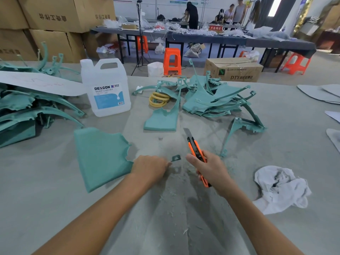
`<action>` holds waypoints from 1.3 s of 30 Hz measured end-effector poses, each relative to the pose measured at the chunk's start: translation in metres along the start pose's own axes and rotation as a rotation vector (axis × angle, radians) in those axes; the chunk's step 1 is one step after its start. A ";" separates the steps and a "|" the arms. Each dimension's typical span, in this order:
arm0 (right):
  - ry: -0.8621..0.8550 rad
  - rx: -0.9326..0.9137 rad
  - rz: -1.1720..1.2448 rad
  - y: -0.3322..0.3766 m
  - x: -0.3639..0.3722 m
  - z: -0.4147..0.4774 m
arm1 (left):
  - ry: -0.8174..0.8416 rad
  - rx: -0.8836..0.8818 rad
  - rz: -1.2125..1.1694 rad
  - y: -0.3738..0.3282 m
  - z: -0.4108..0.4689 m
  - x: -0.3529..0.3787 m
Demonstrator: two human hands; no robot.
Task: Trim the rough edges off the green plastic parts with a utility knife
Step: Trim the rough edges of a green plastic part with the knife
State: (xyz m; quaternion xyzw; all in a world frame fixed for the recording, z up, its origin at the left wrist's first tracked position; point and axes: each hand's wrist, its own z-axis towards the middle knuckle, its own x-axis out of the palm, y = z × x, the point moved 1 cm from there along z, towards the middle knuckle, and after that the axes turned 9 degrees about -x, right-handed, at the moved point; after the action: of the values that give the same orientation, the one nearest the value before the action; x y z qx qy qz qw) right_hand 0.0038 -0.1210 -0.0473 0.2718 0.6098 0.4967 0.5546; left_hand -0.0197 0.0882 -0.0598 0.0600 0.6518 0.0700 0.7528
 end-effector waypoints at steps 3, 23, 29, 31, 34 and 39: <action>-0.025 -0.008 0.121 0.011 0.011 0.005 | -0.052 0.064 -0.087 -0.009 -0.006 0.001; -0.279 -0.106 0.147 0.042 -0.047 0.046 | 0.079 -0.245 -0.408 0.086 -0.031 -0.004; -0.319 -0.149 -0.118 0.054 -0.050 0.029 | 0.164 -0.228 -0.283 0.062 -0.039 0.015; -0.187 -0.147 -0.273 0.049 -0.043 0.013 | 0.089 -0.175 -0.252 0.049 -0.039 0.009; 0.039 -0.118 -0.481 0.036 -0.026 -0.008 | 0.027 -0.098 -0.290 0.027 -0.038 0.008; 0.196 -0.084 -0.665 0.021 -0.003 -0.022 | 0.076 -0.078 -0.359 -0.008 -0.046 0.017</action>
State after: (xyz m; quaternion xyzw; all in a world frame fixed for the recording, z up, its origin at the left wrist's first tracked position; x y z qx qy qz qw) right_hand -0.0206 -0.1230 -0.0298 -0.0140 0.6943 0.3375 0.6355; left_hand -0.0630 0.0837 -0.0844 -0.0891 0.6769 -0.0382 0.7297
